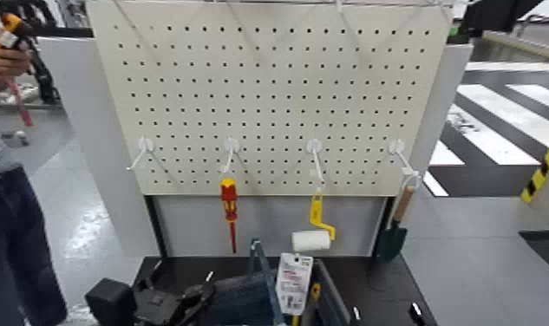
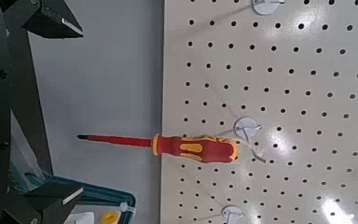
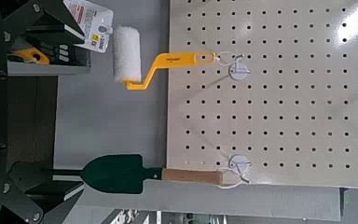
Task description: Put the red screwdriver into the crate.
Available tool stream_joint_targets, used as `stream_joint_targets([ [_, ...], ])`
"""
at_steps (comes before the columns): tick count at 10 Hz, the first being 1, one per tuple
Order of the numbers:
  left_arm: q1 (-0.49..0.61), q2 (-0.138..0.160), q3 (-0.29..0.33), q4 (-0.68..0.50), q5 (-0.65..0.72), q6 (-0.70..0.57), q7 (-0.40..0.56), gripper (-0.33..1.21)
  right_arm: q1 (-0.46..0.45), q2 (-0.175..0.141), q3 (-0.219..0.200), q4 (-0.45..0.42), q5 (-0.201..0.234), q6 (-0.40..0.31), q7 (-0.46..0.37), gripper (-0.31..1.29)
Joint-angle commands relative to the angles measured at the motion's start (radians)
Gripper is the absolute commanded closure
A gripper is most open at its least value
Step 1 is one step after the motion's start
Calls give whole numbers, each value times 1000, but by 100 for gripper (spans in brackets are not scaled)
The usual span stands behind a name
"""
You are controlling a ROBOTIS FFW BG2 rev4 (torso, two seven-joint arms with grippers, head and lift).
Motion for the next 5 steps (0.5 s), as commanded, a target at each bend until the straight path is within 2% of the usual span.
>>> stream_joint_targets([
  [1, -43, 32, -9, -6, 50, 36, -32, 13, -3, 0, 0, 4, -1, -2, 0, 20],
  [5, -132, 89, -34, -6, 85, 112, -92, 13, -7, 0, 2, 15, -9, -11, -1, 19],
])
